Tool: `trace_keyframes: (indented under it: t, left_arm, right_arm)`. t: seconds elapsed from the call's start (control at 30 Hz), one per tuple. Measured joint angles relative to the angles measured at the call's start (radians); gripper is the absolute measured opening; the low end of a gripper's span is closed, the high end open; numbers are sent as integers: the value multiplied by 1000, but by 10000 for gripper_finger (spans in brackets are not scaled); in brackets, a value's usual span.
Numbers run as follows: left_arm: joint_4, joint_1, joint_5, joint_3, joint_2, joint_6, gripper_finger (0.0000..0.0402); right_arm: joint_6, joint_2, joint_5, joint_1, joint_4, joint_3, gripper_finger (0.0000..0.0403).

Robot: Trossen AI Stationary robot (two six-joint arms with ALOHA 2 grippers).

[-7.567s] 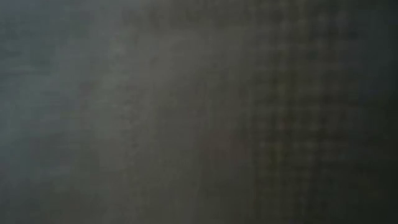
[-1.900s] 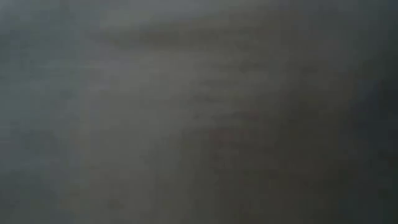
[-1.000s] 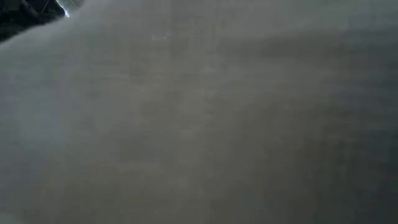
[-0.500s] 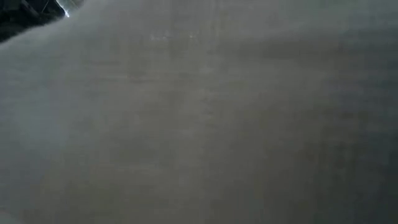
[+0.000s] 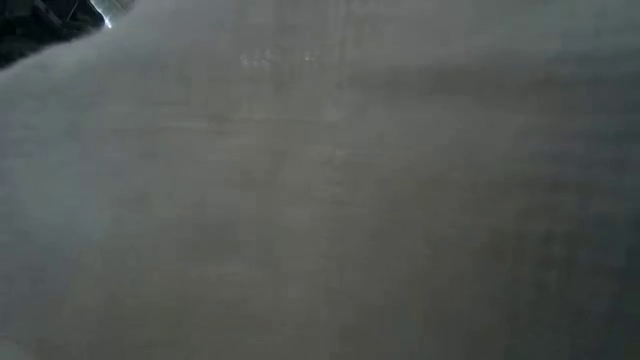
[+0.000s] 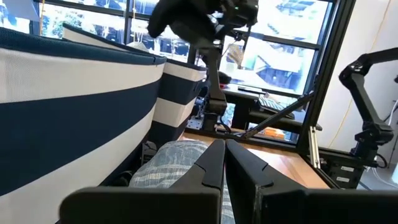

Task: Sort clothes
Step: Put the black underwear into the right blue laundry organizer

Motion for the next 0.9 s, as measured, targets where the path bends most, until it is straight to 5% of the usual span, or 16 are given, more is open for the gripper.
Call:
trace_keyframes:
  t: [0.2,0.4,0.5,0.67,0.9]
  left_arm:
    - [0,0,0,0,0,0,4]
    - [-1,0,0,0,0,0,4]
    - [-1,0,0,0,0,0,4]
    - [-1,0,0,0,0,0,4]
    - [-1,0,0,0,0,-5,4]
  right_arm:
    - [67,-4,38,-162,-102,1,67]
    - [348,3,12,-281,-409,1,67]
    - [562,4,-107,-322,-591,1,67]
    - [866,18,-452,-399,-820,0,67]
    - [1110,91,-607,-494,-1049,0,68]
